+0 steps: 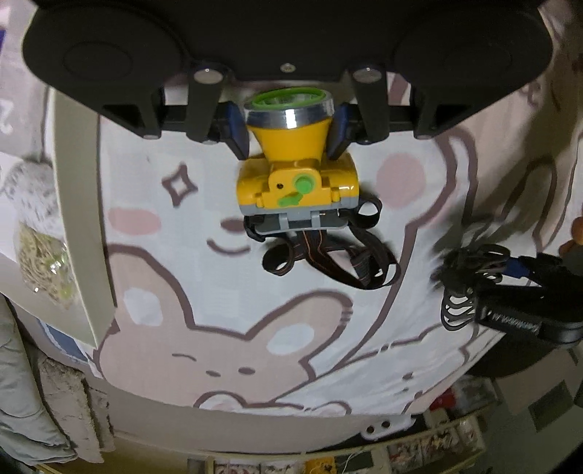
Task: Organize objects
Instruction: 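Grasp the black hair claw with the left gripper while the right grasps the yellow headlamp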
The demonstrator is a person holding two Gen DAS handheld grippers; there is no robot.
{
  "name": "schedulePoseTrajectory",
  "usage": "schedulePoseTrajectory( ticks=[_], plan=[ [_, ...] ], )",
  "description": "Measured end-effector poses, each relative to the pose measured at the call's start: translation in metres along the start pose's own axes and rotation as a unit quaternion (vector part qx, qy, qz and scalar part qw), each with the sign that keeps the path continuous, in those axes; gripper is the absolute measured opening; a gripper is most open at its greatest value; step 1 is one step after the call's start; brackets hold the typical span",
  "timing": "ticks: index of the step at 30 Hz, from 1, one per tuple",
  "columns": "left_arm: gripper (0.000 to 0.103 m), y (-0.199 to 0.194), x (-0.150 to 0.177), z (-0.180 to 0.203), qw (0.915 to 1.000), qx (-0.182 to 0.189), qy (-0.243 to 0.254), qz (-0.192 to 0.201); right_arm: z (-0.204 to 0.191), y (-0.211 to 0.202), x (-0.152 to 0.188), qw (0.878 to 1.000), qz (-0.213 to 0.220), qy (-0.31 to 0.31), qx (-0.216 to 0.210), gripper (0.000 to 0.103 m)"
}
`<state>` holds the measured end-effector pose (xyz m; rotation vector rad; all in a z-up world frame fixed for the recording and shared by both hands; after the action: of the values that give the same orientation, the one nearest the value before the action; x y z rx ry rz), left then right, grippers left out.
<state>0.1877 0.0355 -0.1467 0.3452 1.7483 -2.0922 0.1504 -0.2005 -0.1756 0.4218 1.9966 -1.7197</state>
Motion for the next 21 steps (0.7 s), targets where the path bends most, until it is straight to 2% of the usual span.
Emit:
schedulePoseTrajectory(
  ticks=[2, 5, 10, 14, 17, 21],
  plan=[
    [0.063, -0.006, 0.012, 0.004, 0.9987, -0.003, 0.048, -0.019, -0.001, -0.006, 0.005, 1.0, -0.008, -0.002, -0.001, 0.047],
    [0.063, -0.009, 0.028, 0.006, 0.9914, -0.019, 0.121, -0.045, -0.001, -0.013, 0.013, 1.0, -0.021, 0.002, -0.008, 0.047],
    [0.063, -0.009, 0.048, 0.004, 0.9777, -0.026, 0.192, -0.081, -0.005, -0.023, 0.03, 0.998, -0.052, -0.009, -0.017, 0.047],
    [0.065, -0.011, 0.051, -0.003, 0.985, -0.037, 0.152, -0.073, -0.008, -0.023, 0.035, 0.997, -0.073, -0.001, -0.035, 0.046],
    [0.075, -0.014, 0.041, -0.005, 0.9914, -0.045, 0.111, -0.051, -0.007, -0.019, 0.029, 0.997, -0.073, 0.008, -0.036, 0.046],
    [0.076, -0.015, 0.032, -0.01, 0.9967, -0.047, 0.053, -0.04, -0.005, -0.011, 0.029, 0.995, -0.084, 0.016, -0.041, 0.046]
  ],
)
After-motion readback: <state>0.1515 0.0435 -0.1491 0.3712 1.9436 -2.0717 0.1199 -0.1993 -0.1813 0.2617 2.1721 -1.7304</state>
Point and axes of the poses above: each gripper's, at about its wrist camera, not at the fingertips, and y roughly the way its jaws point, z to its right, x to its underside, the point moved 5 cm from there along y, roughly the way its jaws point, and after that the axes turned 2 degrees about -x, right-handed, at the moved point
